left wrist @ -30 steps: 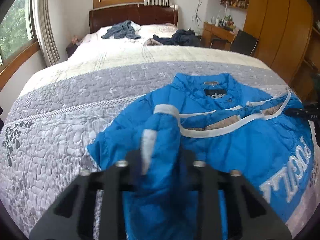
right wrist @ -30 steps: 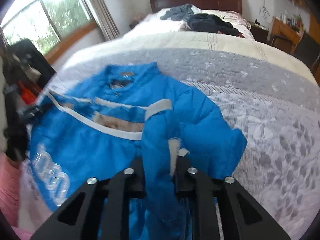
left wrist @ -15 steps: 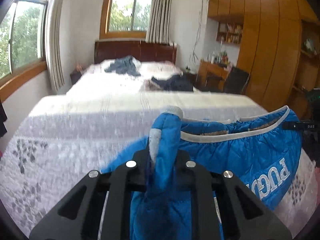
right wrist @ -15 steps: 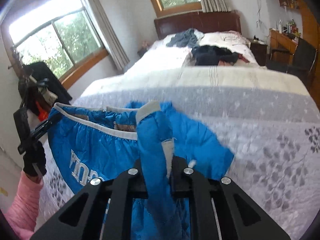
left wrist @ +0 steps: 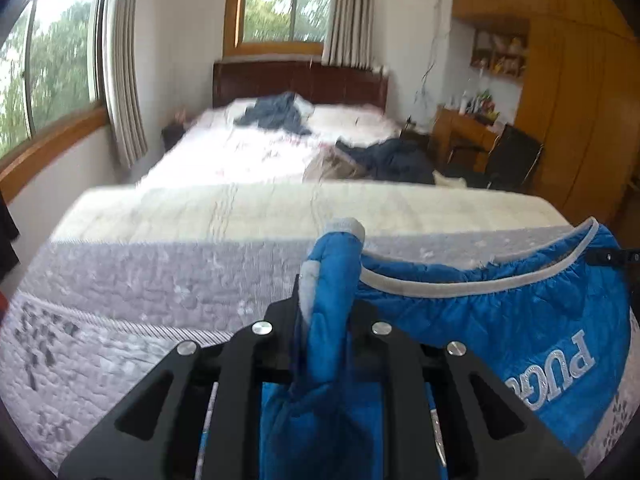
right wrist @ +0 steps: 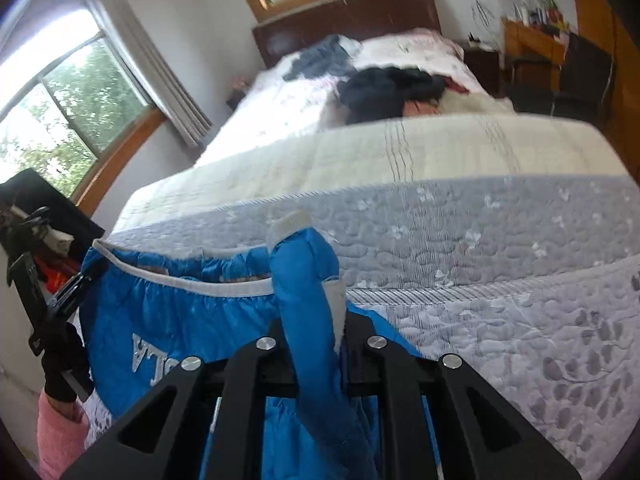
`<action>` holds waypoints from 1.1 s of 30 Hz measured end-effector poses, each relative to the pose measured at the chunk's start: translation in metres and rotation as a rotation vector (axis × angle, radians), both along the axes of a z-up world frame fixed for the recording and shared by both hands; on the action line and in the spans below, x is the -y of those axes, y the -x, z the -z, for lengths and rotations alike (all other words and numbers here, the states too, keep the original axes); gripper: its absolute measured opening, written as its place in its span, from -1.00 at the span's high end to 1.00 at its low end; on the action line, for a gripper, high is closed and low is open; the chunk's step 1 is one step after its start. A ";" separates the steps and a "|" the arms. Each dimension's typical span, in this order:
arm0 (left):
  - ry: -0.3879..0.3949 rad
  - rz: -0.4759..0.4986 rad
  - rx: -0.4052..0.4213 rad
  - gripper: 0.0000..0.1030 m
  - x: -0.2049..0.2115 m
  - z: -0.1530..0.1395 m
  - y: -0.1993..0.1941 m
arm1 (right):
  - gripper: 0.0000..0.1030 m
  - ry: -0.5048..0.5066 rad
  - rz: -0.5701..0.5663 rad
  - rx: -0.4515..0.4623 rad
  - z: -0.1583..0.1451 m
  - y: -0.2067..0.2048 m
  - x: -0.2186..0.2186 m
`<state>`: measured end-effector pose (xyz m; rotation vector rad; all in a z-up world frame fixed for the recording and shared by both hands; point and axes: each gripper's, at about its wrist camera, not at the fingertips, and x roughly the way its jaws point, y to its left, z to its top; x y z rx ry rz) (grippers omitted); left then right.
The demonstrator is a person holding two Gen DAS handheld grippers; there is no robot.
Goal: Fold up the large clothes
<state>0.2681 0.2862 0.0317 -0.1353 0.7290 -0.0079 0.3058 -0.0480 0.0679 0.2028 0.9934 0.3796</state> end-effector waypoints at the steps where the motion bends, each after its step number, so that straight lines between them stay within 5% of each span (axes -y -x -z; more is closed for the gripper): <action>1: 0.004 -0.002 -0.018 0.71 -0.003 0.006 -0.006 | 0.75 0.006 0.006 -0.022 0.012 -0.008 -0.001; 7: 0.023 -0.008 -0.185 0.59 -0.017 0.058 -0.040 | 0.71 0.023 0.033 -0.104 0.058 -0.027 -0.001; 12: 0.048 -0.026 -0.267 0.26 -0.027 0.082 -0.050 | 0.52 0.038 0.048 -0.166 0.093 -0.033 0.001; 19: 0.188 -0.060 -0.246 -0.07 -0.061 0.060 -0.021 | 0.08 0.037 0.065 -0.112 0.070 -0.008 0.020; 21: 0.230 -0.043 -0.221 -0.30 -0.069 0.051 -0.001 | 0.02 0.003 0.028 -0.091 0.060 0.014 0.030; 29: 0.232 0.037 -0.195 -0.34 -0.067 0.051 0.115 | -0.19 -0.095 -0.068 -0.092 0.056 0.106 0.061; 31: 0.242 0.047 -0.179 -0.27 -0.064 0.056 0.137 | -0.19 -0.101 -0.077 -0.100 0.062 0.125 0.064; 33: 0.253 0.054 -0.174 0.07 -0.060 0.060 0.152 | -0.14 -0.105 -0.085 -0.114 0.067 0.136 0.064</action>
